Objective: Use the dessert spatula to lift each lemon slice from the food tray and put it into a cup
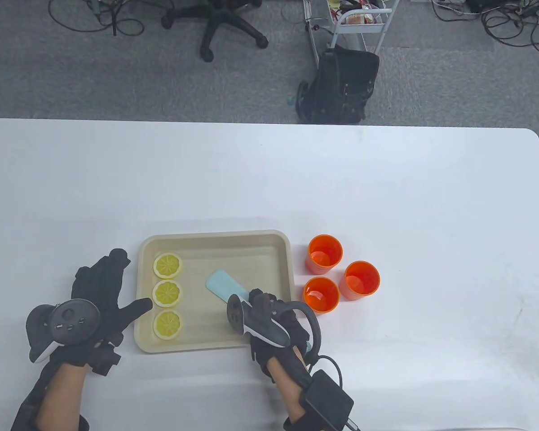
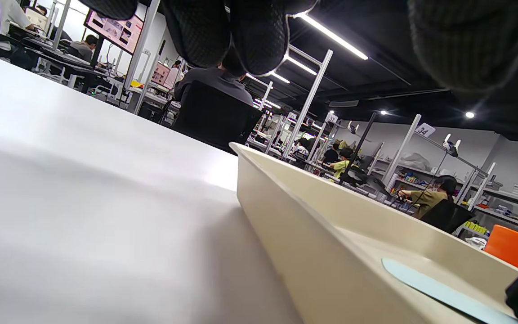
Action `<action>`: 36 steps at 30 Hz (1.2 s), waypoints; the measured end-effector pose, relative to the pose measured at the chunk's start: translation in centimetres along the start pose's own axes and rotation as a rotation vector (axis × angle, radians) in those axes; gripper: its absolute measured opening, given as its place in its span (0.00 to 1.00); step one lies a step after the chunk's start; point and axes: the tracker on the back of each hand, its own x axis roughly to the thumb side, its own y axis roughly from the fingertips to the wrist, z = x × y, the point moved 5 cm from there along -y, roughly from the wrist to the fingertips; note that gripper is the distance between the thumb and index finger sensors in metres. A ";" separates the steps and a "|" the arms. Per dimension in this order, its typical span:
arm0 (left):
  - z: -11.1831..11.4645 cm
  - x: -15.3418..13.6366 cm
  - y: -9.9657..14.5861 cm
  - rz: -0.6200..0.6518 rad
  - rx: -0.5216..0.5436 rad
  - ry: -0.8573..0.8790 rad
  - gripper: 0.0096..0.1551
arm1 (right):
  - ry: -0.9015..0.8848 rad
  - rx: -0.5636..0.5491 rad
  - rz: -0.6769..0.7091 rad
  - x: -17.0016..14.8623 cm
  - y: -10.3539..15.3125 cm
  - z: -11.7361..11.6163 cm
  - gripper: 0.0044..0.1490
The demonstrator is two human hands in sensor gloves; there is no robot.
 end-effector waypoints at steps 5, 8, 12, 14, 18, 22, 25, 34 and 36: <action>0.1 0.0 -0.1 -0.008 -0.014 -0.003 0.67 | -0.094 -0.032 0.019 -0.3 0.5 0.4 0.46; 0.3 -0.2 -0.2 -0.022 -0.030 0.000 0.67 | -0.123 -0.103 0.030 -0.4 1.2 1.6 0.45; 0.7 -0.5 -0.3 -0.043 -0.065 0.004 0.66 | -0.166 -0.162 0.062 -0.6 1.9 2.3 0.43; 1.0 -0.7 -0.4 -0.053 -0.087 0.006 0.66 | -0.144 -0.183 0.072 -0.7 2.3 2.6 0.43; 1.5 -1.3 -0.6 -0.090 -0.124 0.033 0.64 | -0.164 -0.223 0.093 -0.9 2.9 3.0 0.43; 2.2 -2.1 -0.7 -0.158 -0.178 0.089 0.61 | -0.201 -0.228 0.120 -1.3 3.2 3.1 0.43; 3.2 -2.7 -0.7 -0.221 -0.253 0.147 0.58 | -0.209 -0.212 0.135 -1.4 3.3 3.0 0.43; 5.8 -3.0 -0.9 -0.278 -0.403 0.218 0.48 | -0.174 -0.145 0.185 -0.6 3.0 2.2 0.42; 5.7 -2.8 -0.9 -0.283 -0.406 0.205 0.47 | -0.171 -0.132 0.193 -0.5 2.9 2.1 0.42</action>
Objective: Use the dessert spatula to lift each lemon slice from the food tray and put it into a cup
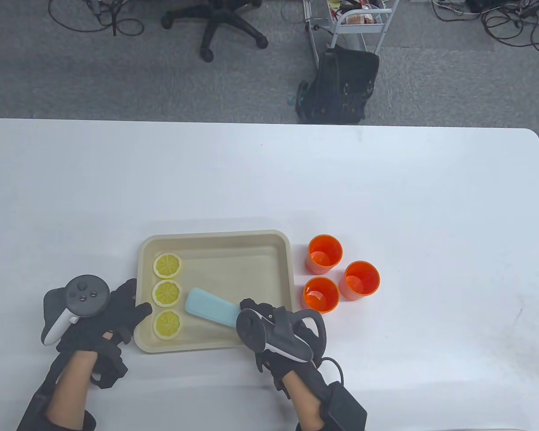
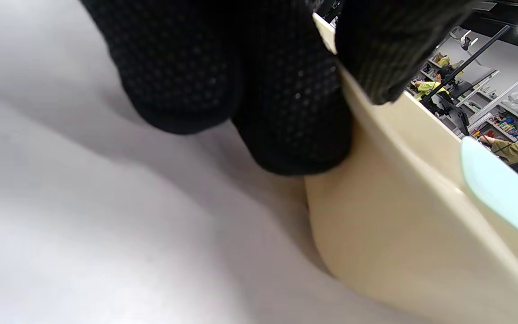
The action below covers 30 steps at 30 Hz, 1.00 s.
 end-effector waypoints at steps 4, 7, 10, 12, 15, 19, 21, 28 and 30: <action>0.0 0.1 0.0 -0.001 -0.001 -0.019 0.46 | 0.006 0.037 0.007 0.1 -0.1 -0.2 0.41; 0.0 0.1 0.0 -0.003 -0.008 -0.010 0.46 | 0.028 0.067 -0.004 0.1 -0.2 -0.2 0.40; 0.0 0.1 0.0 -0.004 -0.013 -0.011 0.46 | 0.062 0.098 -0.017 0.2 -0.5 -0.5 0.40; 0.0 0.1 0.0 -0.004 -0.013 -0.014 0.46 | 0.100 0.122 -0.028 0.5 -0.7 -0.7 0.39; 0.1 0.1 0.0 -0.005 -0.017 -0.014 0.46 | 0.129 0.163 -0.055 0.8 -1.0 -0.8 0.39; 0.1 0.1 0.0 -0.005 -0.018 -0.016 0.46 | 0.192 0.206 -0.073 1.3 -1.7 -1.5 0.38; 0.2 0.1 0.0 -0.005 -0.017 -0.020 0.46 | 0.216 0.195 -0.066 1.6 -1.9 -1.7 0.38; 0.3 0.1 -0.1 -0.007 -0.019 -0.026 0.46 | 0.227 0.201 -0.047 2.2 -2.5 -2.8 0.37; 0.3 0.1 -0.1 -0.009 -0.019 -0.029 0.45 | 0.206 0.204 -0.030 2.2 -2.6 -2.9 0.37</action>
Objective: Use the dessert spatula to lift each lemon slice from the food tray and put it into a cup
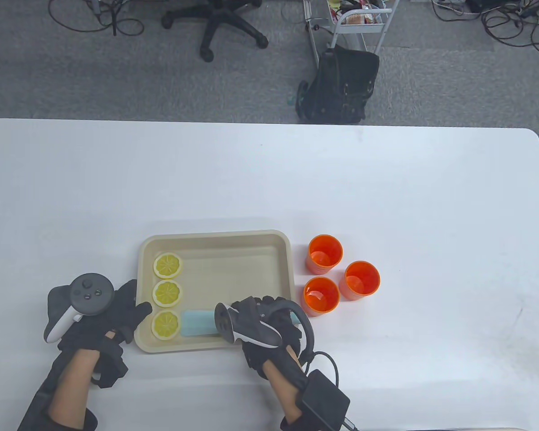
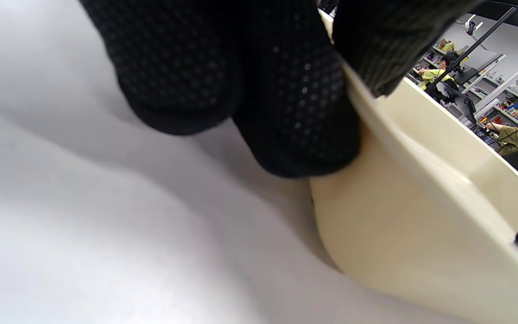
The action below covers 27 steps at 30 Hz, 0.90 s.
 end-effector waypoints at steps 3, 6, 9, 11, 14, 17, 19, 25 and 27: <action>0.0 0.0 0.0 -0.002 -0.003 -0.006 0.46 | -0.045 0.001 0.027 0.2 -0.3 -0.2 0.37; 0.1 0.0 -0.1 -0.004 -0.006 -0.008 0.45 | -0.055 -0.012 0.045 0.4 -0.4 -0.3 0.38; 0.1 0.0 -0.1 -0.004 -0.007 -0.010 0.45 | -0.055 -0.031 0.060 0.9 -0.6 -0.2 0.37; 0.1 0.0 -0.1 -0.005 -0.007 -0.010 0.45 | -0.054 -0.054 0.078 1.5 -0.7 -0.1 0.37; 0.1 0.0 -0.1 -0.005 -0.008 -0.011 0.45 | -0.047 -0.095 0.113 2.4 -0.7 0.3 0.37; 0.1 0.0 -0.1 -0.005 -0.008 -0.011 0.45 | -0.036 -0.139 0.143 3.0 -0.6 0.5 0.37; 0.1 0.1 -0.1 -0.005 -0.010 -0.011 0.45 | -0.043 -0.170 0.154 3.2 -0.5 0.6 0.37; 0.2 0.1 -0.1 -0.007 -0.020 -0.003 0.45 | -0.057 -0.198 0.140 2.6 0.1 1.1 0.38; 0.2 0.1 -0.2 -0.007 -0.024 -0.001 0.45 | -0.074 -0.222 0.123 2.0 0.6 1.6 0.38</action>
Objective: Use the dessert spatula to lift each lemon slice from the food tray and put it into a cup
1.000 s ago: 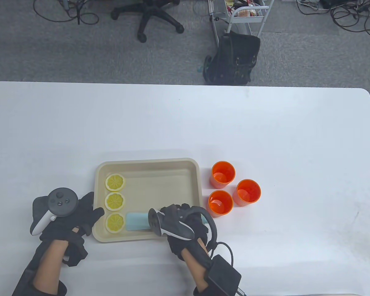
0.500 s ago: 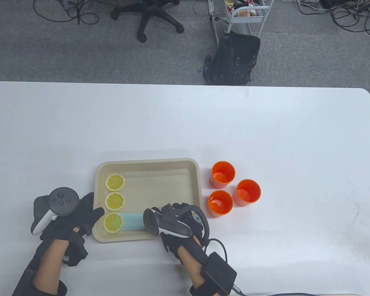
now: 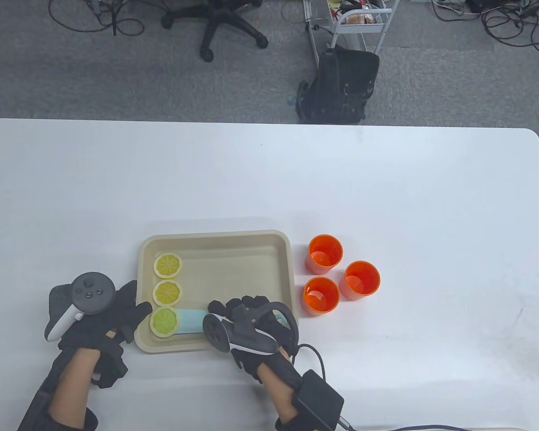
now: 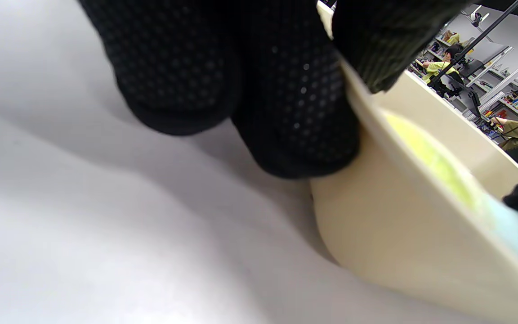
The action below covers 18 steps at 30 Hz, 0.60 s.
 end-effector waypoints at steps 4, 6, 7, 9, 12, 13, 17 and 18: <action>0.0 0.0 0.0 0.000 -0.006 0.006 0.45 | -0.018 -0.045 -0.047 -1.5 1.1 1.2 0.38; 0.0 -0.1 -0.1 0.000 -0.009 0.008 0.45 | -0.052 -0.067 -0.066 -2.5 1.9 1.8 0.38; 0.0 -0.1 -0.1 0.000 -0.009 0.008 0.45 | -0.063 -0.072 -0.071 -2.8 2.1 2.0 0.38; 0.0 -0.1 -0.1 0.000 -0.009 0.007 0.45 | -0.084 -0.094 -0.095 -3.7 2.8 2.5 0.38; 0.0 -0.1 -0.1 -0.001 -0.011 0.006 0.45 | -0.107 -0.129 -0.146 -5.1 3.6 3.2 0.38; 0.0 -0.1 -0.1 -0.001 -0.011 0.007 0.45 | -0.116 -0.137 -0.157 -5.5 3.8 3.3 0.38; 0.0 -0.1 -0.1 -0.001 -0.012 0.008 0.45 | -0.144 -0.162 -0.228 -7.4 4.7 3.9 0.38; 0.0 -0.1 -0.1 -0.001 -0.012 0.008 0.45 | -0.152 -0.164 -0.237 -7.7 4.8 4.0 0.38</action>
